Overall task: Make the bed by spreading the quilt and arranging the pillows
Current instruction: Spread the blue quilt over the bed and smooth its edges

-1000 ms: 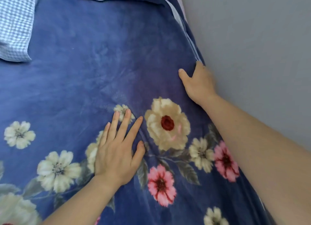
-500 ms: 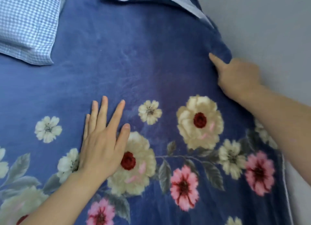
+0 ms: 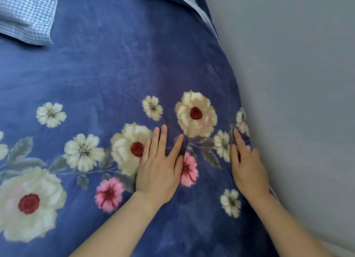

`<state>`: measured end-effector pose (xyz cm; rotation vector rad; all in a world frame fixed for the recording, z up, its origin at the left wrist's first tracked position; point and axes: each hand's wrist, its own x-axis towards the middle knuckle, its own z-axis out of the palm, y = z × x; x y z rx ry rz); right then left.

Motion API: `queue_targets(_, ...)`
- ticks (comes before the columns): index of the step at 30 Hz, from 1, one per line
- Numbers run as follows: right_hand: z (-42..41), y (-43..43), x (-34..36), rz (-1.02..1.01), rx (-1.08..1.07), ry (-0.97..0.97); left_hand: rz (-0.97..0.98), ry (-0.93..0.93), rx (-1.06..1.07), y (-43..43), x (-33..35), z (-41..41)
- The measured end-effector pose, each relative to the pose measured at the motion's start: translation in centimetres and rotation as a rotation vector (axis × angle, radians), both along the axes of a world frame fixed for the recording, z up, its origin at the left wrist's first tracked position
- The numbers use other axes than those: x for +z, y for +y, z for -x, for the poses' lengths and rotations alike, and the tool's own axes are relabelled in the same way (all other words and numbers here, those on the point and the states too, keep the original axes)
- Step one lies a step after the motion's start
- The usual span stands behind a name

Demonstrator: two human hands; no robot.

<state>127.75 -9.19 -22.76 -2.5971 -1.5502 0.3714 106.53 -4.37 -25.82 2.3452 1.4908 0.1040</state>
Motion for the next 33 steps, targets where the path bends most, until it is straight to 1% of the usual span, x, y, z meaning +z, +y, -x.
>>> queue_targets(2, -0.7, -3.0, 0.5, -0.018, 0.123, -0.100, 0.020, -0.009, -0.044, -3.2, 0.7, -1.8)
queue_targets(3, -2.2, -3.2, 0.6, -0.023, 0.173, -0.204, 0.013, -0.015, -0.079, -4.6, 1.0, -2.6)
queue_targets(4, -3.8, -3.5, 0.5, 0.000, 0.177, -0.282, 0.022, -0.016, -0.140, -6.5, 1.3, -3.1)
queue_targets(5, -4.9, -3.4, 0.4, 0.070, 0.147, -0.310, 0.035, -0.016, -0.224, -8.6, 1.7, -3.3)
queue_targets(6, -5.3, -3.5, 0.0, 0.121, 0.131, -0.310, 0.054, -0.026, -0.306, -10.4, 1.8, -3.3)
queue_targets(10, -2.6, -6.5, -1.5, 0.118, -0.054, -0.194, 0.114, -0.034, -0.520, -17.7, 2.1, 0.7)
queue_targets(11, -2.5, -8.2, -1.4, 0.147, -0.052, -0.197, 0.132, -0.035, -0.554, -19.0, 2.0, 2.2)
queue_targets(13, -1.8, -12.6, -0.3, 0.251, -0.065, -0.298, 0.162, -0.035, -0.620, -21.1, 2.3, 5.7)
queue_targets(15, -0.2, -16.7, 0.7, 0.429, -0.111, -0.422, 0.166, -0.019, -0.688, -22.5, 2.9, 9.0)
queue_targets(17, 2.8, -19.8, 1.3, 0.568, -0.176, -0.456, 0.151, 0.002, -0.738, -23.4, 3.6, 12.7)
queue_targets(18, 4.3, -20.5, 1.5, 0.577, -0.215, -0.413, 0.146, 0.002, -0.748, -23.6, 4.0, 14.5)
queue_targets(19, 6.7, -21.3, 2.2, 0.560, -0.278, -0.323, 0.126, 0.004, -0.742, -23.9, 4.5, 16.9)
queue_targets(22, 14.3, -23.2, 3.9, 0.416, -0.497, 0.046, 0.095, -0.019, -0.676, -24.4, 5.1, 23.9)
queue_targets(23, 18.0, -24.8, 4.3, 0.369, -0.552, 0.120, 0.086, -0.024, -0.656, -24.7, 5.5, 27.2)
queue_targets(26, 27.8, -28.3, 4.0, 0.294, -0.568, 0.152, 0.021, -0.012, -0.580, -25.5, 5.9, 35.4)
queue_targets(28, 35.1, -30.0, 3.9, 0.232, -0.679, 0.232, 0.005, 0.092, -0.554, -26.3, 6.1, 41.4)
queue_targets(29, 38.5, -30.9, 3.7, 0.182, -0.759, 0.307, 0.016, 0.154, -0.529, -26.9, 6.1, 44.1)
queue_targets(31, 45.5, -32.4, 3.5, 0.065, -0.969, 0.536, 0.061, 0.277, -0.491, -28.3, 6.0, 49.1)
queue_targets(33, 51.7, -33.4, 2.5, -0.024, -1.185, 0.837, 0.090, 0.390, -0.492, -29.5, 5.6, 52.5)
